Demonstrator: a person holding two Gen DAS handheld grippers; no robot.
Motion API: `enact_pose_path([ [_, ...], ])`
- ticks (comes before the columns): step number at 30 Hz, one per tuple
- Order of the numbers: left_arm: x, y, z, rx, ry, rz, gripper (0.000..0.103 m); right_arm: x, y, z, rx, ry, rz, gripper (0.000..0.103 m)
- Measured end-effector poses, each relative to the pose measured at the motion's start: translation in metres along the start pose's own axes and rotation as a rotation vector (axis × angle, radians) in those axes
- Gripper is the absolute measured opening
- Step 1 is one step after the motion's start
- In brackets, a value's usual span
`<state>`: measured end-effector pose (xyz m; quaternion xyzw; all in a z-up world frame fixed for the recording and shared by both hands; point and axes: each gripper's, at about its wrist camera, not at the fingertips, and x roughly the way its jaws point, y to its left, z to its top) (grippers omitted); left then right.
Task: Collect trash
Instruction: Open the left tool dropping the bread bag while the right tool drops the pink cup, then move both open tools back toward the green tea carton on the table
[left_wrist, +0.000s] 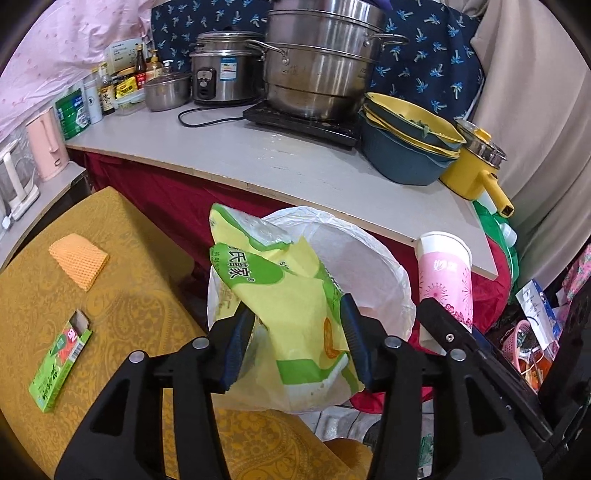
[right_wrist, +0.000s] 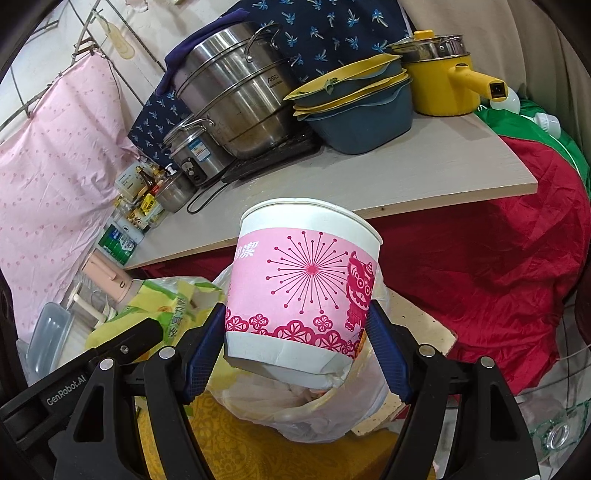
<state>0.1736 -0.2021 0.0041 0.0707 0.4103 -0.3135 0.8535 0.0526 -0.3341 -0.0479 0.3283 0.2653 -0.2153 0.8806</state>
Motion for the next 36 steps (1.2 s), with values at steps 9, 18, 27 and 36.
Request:
enact_pose_path([
  [9, 0.006, -0.009, 0.017, 0.008, -0.027, -0.017, 0.071, -0.002, -0.01, 0.004, 0.014, -0.013, -0.025, 0.072],
  [18, 0.0, 0.009, 0.018, -0.029, -0.049, -0.002, 0.077, 0.008, -0.009, 0.005, -0.002, 0.004, -0.03, 0.072],
  [27, -0.014, 0.051, 0.009, -0.092, -0.068, 0.063, 0.081, 0.032, 0.027, 0.0, -0.067, 0.048, 0.014, 0.073],
  [36, -0.033, 0.095, -0.004, -0.146, -0.082, 0.116, 0.084, 0.052, 0.052, -0.006, -0.104, 0.079, 0.011, 0.074],
])
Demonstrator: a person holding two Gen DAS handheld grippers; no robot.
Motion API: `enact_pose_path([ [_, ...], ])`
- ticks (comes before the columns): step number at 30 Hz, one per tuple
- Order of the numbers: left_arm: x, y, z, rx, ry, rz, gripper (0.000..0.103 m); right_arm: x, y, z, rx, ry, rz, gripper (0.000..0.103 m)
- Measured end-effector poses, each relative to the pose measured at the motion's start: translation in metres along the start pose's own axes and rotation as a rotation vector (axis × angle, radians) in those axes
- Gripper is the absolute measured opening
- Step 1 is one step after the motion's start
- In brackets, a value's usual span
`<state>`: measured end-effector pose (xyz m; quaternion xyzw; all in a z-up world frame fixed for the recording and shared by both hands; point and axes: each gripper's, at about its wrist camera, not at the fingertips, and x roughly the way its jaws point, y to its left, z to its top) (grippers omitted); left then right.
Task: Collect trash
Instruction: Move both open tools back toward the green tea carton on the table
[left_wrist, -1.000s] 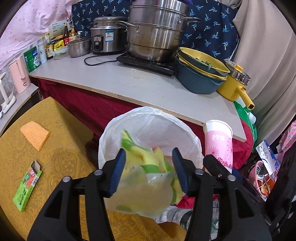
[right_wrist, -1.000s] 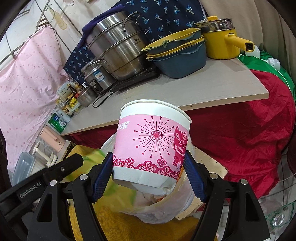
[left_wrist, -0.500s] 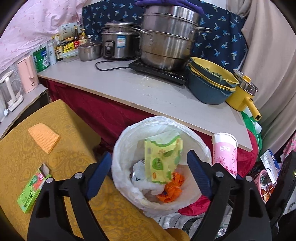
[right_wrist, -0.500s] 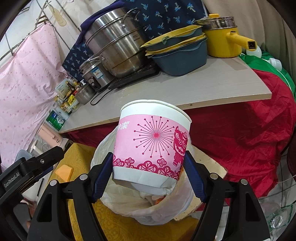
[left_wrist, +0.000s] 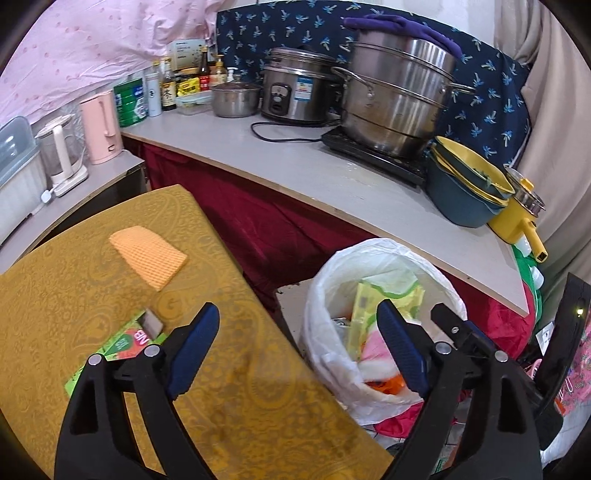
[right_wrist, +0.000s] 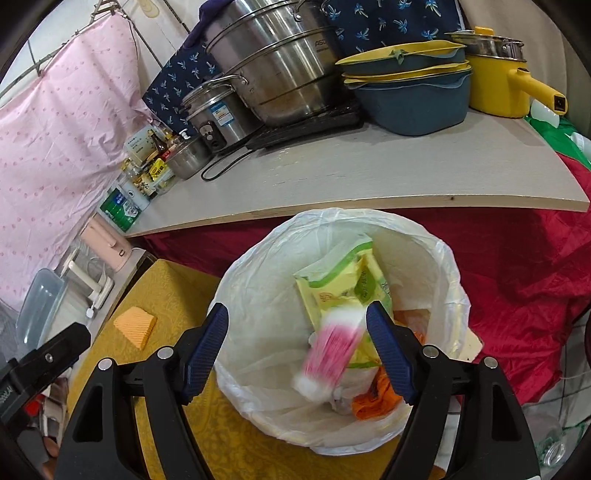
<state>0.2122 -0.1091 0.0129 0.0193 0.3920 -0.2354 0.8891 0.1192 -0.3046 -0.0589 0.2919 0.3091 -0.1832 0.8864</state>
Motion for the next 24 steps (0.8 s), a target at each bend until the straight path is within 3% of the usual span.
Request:
enact_pose_path([
  [8, -0.014, 0.036, -0.015, -0.035, 0.004, 0.04, 0.087, -0.014, 0.03, -0.009, -0.044, -0.001, 0.034, 0.075],
  [24, -0.055, 0.122, -0.049, -0.051, 0.006, 0.145, 0.089, -0.012, 0.131, -0.049, -0.201, 0.067, 0.136, 0.075],
])
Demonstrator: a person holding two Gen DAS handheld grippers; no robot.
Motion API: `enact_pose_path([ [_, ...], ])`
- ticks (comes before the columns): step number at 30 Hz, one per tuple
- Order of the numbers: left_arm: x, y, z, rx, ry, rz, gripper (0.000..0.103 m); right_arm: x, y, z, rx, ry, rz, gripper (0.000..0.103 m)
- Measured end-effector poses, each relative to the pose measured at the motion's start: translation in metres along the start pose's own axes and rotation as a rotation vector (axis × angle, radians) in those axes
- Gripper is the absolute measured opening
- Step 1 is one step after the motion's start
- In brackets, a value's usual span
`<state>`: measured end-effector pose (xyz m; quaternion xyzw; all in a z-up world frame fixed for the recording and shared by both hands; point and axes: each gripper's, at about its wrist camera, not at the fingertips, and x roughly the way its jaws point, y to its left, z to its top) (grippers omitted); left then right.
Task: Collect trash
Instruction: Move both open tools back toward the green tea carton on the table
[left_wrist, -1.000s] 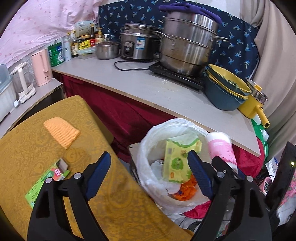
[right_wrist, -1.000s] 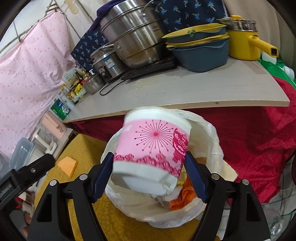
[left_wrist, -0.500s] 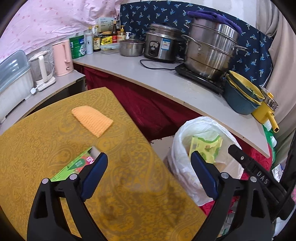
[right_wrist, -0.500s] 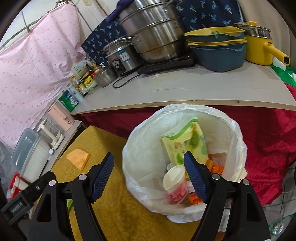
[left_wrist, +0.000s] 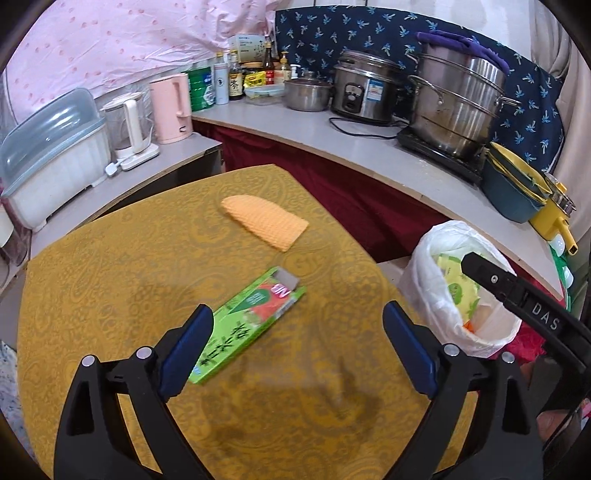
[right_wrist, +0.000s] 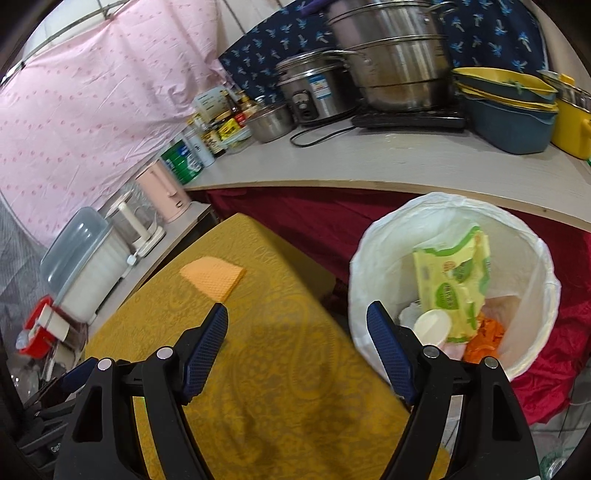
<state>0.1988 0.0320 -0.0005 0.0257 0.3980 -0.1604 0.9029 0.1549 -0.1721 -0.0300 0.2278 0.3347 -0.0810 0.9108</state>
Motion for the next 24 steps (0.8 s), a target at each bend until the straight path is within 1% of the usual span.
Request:
enact_pose_path([
  [5, -0.001, 0.032, -0.012, -0.012, 0.013, 0.024, 0.089, 0.012, 0.027, -0.007, -0.04, 0.029, 0.026, 0.075],
  [10, 0.005, 0.051, -0.024, -0.001, 0.031, 0.03, 0.089, 0.022, 0.045, -0.014, -0.062, 0.052, 0.042, 0.075],
  [15, 0.019, 0.067, -0.037, 0.06, 0.053, 0.025, 0.089, 0.034, 0.059, -0.021, -0.085, 0.079, 0.047, 0.075],
  [20, 0.045, 0.077, -0.051, 0.142, 0.092, 0.002, 0.089, 0.045, 0.07, -0.026, -0.102, 0.101, 0.045, 0.075],
  [24, 0.065, 0.086, -0.055, 0.143, 0.115, -0.016, 0.089, 0.055, 0.075, -0.029, -0.109, 0.118, 0.04, 0.075],
])
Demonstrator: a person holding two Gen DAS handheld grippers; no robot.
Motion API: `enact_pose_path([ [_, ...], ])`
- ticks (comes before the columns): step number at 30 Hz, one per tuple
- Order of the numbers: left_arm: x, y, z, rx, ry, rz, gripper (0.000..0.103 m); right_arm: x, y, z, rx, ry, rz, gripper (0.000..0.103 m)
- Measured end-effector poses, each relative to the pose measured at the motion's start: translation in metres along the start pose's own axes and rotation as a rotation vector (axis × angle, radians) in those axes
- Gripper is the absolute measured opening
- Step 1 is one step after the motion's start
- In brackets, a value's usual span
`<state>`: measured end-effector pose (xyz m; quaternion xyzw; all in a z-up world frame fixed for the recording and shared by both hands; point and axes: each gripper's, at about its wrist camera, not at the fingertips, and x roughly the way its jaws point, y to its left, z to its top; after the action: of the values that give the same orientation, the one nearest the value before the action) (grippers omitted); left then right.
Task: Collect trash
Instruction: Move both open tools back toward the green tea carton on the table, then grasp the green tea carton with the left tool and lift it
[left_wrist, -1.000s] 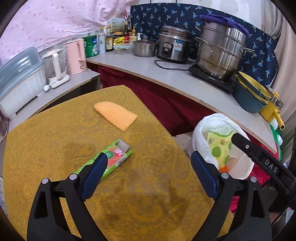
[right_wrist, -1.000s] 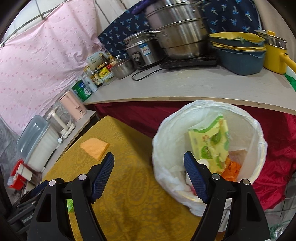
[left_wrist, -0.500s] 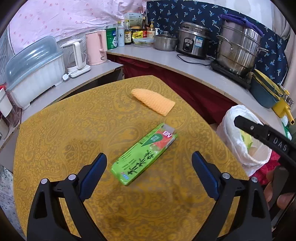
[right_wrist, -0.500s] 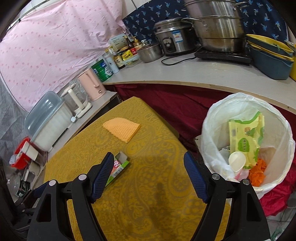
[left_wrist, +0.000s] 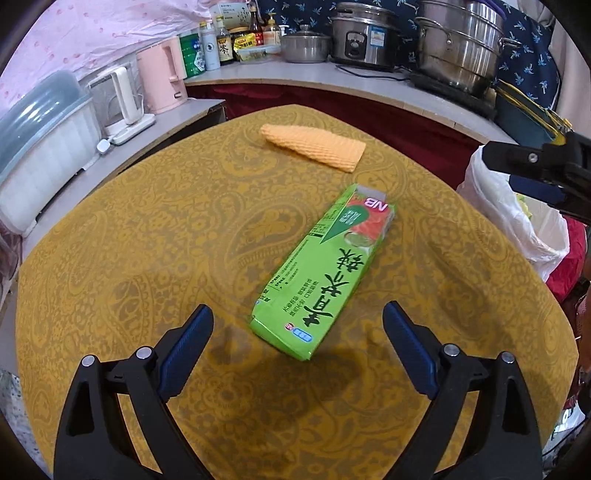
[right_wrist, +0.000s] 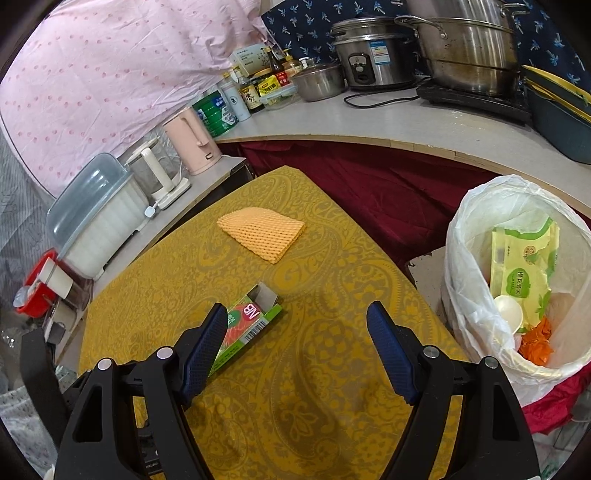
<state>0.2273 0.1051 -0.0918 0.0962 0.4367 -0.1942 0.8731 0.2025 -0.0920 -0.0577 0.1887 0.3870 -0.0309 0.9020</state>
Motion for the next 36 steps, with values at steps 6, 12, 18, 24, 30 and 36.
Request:
enact_pose_path([
  [6, 0.031, 0.006, 0.003, -0.02, 0.058, -0.013, 0.079, 0.015, 0.01, -0.001, -0.01, 0.024, -0.003, 0.075],
  [12, 0.036, 0.013, 0.004, -0.075, 0.064, -0.002, 0.055, 0.027, 0.017, -0.003, -0.02, 0.043, -0.001, 0.075],
  [18, 0.032, 0.012, 0.001, -0.136, 0.058, -0.025, 0.049, 0.034, 0.024, -0.005, -0.031, 0.055, 0.008, 0.075],
  [24, 0.021, 0.007, -0.009, -0.203, 0.054, -0.046, 0.046, 0.034, 0.022, -0.01, -0.022, 0.063, 0.013, 0.075],
  [30, 0.013, 0.006, -0.003, -0.294, 0.027, -0.06, 0.047, 0.029, 0.012, -0.013, 0.001, 0.059, 0.011, 0.075],
  [36, -0.001, 0.008, 0.01, -0.34, -0.013, -0.091, 0.046, 0.022, 0.005, -0.013, 0.007, 0.049, 0.012, 0.075],
])
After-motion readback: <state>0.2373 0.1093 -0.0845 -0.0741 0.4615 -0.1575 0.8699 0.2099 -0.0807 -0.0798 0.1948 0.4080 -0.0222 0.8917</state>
